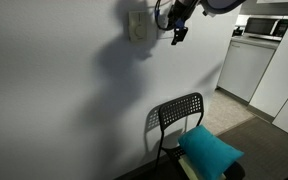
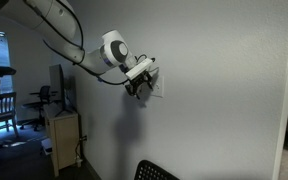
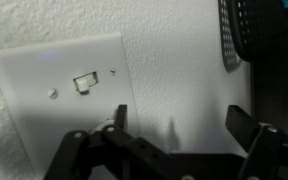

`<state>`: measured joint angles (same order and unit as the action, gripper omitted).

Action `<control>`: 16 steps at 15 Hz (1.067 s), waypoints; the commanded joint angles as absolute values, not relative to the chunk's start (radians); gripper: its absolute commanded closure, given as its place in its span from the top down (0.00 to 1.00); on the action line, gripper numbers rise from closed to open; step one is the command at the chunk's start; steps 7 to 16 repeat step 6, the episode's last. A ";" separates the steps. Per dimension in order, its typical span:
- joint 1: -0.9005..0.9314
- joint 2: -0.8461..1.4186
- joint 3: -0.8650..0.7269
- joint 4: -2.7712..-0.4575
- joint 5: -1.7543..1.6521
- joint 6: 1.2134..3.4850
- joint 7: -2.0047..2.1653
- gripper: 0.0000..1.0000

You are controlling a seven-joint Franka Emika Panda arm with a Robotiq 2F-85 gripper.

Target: Turn off the left light switch

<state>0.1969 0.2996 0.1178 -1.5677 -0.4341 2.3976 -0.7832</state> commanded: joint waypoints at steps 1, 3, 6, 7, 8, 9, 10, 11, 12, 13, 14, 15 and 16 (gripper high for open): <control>0.189 0.231 0.132 -1.653 -0.424 2.362 -0.761 1.00; 0.192 0.213 0.136 -1.670 -0.427 2.338 -0.749 1.00; 0.194 0.248 0.139 -1.626 -0.437 2.347 -0.750 1.00; 0.194 0.248 0.139 -1.626 -0.437 2.347 -0.750 1.00; 0.194 0.248 0.139 -1.626 -0.437 2.347 -0.750 1.00; 0.194 0.248 0.139 -1.626 -0.437 2.347 -0.750 1.00; 0.194 0.248 0.139 -1.626 -0.437 2.347 -0.750 1.00; 0.194 0.248 0.139 -1.626 -0.437 2.347 -0.750 1.00; 0.194 0.248 0.139 -1.626 -0.437 2.347 -0.750 1.00; 0.194 0.248 0.139 -1.626 -0.437 2.347 -0.750 1.00; 0.194 0.248 0.139 -1.626 -0.437 2.347 -0.750 1.00; 0.194 0.248 0.139 -1.626 -0.437 2.347 -0.750 1.00; 0.194 0.248 0.139 -1.626 -0.437 2.347 -0.750 1.00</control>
